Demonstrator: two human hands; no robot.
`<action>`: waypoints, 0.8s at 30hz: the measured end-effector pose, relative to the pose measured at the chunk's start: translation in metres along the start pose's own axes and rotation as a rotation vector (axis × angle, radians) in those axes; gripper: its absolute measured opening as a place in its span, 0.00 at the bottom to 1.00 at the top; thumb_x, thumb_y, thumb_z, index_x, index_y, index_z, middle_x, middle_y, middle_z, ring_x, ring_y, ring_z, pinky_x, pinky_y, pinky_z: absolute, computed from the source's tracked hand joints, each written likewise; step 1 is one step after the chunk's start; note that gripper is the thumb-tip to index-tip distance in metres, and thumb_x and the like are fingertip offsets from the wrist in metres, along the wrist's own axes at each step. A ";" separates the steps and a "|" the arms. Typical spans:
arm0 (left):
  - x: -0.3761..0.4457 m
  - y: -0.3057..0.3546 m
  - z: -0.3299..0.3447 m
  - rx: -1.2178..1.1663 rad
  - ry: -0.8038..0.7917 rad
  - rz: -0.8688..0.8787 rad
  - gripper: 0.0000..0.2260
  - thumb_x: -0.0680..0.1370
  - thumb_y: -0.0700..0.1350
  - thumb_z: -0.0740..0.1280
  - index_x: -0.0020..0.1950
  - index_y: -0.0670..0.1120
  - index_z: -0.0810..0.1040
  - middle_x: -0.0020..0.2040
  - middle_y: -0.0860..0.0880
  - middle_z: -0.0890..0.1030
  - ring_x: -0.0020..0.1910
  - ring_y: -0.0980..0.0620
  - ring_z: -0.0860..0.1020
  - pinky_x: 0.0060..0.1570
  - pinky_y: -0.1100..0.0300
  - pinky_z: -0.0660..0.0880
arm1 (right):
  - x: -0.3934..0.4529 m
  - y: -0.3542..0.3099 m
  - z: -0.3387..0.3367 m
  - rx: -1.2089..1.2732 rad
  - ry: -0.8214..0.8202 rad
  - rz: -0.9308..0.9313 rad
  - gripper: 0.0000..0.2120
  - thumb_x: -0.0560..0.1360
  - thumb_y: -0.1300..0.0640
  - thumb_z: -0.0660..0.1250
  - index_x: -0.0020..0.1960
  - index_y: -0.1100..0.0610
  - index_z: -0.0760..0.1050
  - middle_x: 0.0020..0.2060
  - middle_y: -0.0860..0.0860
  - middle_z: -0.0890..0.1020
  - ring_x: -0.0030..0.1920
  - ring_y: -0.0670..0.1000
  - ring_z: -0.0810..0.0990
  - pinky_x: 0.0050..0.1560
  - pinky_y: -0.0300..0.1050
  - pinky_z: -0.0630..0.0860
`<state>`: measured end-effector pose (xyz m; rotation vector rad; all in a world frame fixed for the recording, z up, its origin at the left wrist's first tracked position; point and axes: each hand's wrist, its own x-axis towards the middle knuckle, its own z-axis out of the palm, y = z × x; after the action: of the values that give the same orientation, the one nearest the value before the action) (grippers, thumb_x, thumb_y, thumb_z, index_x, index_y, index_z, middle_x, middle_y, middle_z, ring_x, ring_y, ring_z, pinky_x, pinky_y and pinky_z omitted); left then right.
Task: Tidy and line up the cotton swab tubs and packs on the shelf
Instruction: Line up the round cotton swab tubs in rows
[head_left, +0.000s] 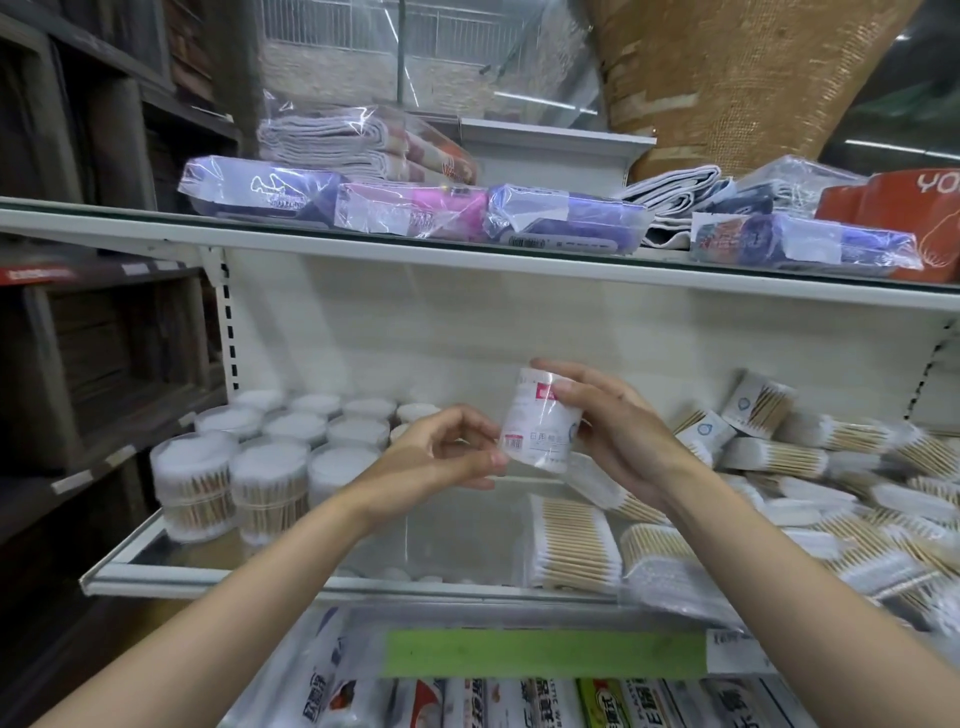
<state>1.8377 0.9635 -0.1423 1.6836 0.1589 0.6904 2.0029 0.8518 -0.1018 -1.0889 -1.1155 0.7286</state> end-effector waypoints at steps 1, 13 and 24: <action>0.000 0.000 0.000 -0.001 0.003 0.001 0.14 0.67 0.43 0.73 0.49 0.42 0.76 0.46 0.45 0.79 0.50 0.45 0.81 0.49 0.55 0.79 | 0.000 0.000 0.002 0.002 -0.013 -0.002 0.15 0.67 0.58 0.69 0.54 0.56 0.80 0.43 0.51 0.84 0.44 0.47 0.80 0.49 0.40 0.74; 0.002 0.004 0.008 0.323 0.234 0.021 0.29 0.56 0.64 0.73 0.50 0.50 0.73 0.47 0.53 0.76 0.45 0.57 0.76 0.48 0.61 0.74 | 0.000 0.005 0.017 -0.390 0.127 0.002 0.11 0.70 0.54 0.72 0.51 0.51 0.77 0.47 0.47 0.79 0.46 0.45 0.77 0.45 0.34 0.74; 0.013 0.005 0.008 -0.264 0.223 -0.219 0.20 0.72 0.56 0.68 0.57 0.45 0.74 0.51 0.44 0.81 0.44 0.52 0.81 0.41 0.58 0.79 | 0.005 -0.002 0.024 -0.168 0.334 0.080 0.13 0.79 0.51 0.60 0.47 0.60 0.75 0.38 0.54 0.78 0.34 0.49 0.76 0.30 0.41 0.73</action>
<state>1.8510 0.9620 -0.1336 1.3130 0.3876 0.6992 1.9816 0.8625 -0.0968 -1.3486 -0.8614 0.4966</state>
